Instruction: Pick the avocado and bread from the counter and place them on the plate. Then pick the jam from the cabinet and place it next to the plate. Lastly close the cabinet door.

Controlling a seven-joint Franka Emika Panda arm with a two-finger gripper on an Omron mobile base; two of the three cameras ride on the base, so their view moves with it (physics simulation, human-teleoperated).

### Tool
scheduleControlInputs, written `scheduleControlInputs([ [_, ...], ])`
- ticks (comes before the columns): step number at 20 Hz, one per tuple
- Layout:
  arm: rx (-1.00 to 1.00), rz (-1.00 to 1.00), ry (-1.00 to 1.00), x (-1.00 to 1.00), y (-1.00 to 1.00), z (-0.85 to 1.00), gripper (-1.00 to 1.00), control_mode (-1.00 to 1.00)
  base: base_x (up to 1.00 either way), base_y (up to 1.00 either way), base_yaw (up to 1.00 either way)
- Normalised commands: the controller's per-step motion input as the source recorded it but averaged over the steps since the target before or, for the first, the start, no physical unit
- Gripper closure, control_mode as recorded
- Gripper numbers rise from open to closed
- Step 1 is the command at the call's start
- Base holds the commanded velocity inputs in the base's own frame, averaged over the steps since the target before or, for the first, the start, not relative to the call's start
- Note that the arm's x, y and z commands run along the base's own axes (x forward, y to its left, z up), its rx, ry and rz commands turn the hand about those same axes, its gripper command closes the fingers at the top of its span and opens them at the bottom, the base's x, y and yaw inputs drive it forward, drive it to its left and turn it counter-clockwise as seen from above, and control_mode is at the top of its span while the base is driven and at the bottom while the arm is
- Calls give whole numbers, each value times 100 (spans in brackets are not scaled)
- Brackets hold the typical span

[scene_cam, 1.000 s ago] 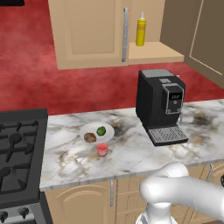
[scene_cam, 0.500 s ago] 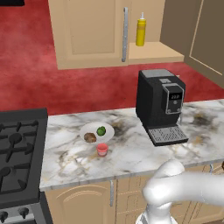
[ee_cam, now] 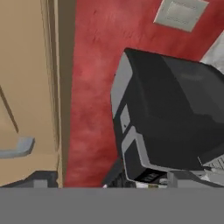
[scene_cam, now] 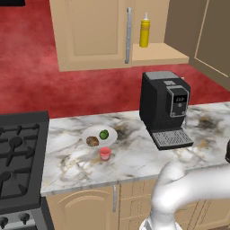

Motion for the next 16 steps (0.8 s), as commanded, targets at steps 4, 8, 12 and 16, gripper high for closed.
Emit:
scheduleControlInputs([
  [4,15,12,20,29,0,46,-100,-100,0,0,0],
  [8,17,20,26,14,6,27,-100,-100,0,0,0],
  [12,8,23,28,0,44,3,-100,-100,0,0,0],
  [16,2,16,17,-8,73,6,-100,-100,0,0,0],
])
